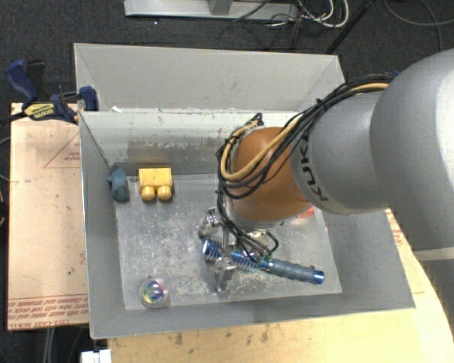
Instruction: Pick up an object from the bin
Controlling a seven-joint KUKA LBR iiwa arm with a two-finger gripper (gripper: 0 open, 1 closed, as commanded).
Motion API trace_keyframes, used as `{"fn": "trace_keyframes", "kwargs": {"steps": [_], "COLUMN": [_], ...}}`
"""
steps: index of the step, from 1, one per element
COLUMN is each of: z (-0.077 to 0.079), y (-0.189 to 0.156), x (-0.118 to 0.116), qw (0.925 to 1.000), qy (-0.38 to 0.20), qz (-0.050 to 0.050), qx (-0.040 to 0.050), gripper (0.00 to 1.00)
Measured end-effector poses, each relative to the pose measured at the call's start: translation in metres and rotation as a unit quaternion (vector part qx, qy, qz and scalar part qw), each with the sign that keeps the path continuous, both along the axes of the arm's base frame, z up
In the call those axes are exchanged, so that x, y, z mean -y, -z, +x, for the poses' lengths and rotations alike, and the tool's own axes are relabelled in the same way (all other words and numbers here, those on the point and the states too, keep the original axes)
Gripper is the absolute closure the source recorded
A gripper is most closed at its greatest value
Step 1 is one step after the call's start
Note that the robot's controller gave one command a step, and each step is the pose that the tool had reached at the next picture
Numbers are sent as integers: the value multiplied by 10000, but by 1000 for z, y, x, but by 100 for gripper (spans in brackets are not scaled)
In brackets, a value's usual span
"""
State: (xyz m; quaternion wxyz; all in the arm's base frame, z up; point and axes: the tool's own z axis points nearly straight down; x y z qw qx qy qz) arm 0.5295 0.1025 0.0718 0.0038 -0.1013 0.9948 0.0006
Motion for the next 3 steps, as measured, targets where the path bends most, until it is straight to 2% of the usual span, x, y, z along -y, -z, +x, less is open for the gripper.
{"fn": "trace_keyframes", "kwargs": {"steps": [1, 2, 3], "z": [-24, -25, -22], "y": [-6, -7, -109], "x": [45, 45, 45], "qw": [9930, 9930, 9908], "qy": [-1182, -1177, -1351], "qz": [5, 0, -11], "qx": [41, 11, 2], "gripper": [0, 100, 100]}}
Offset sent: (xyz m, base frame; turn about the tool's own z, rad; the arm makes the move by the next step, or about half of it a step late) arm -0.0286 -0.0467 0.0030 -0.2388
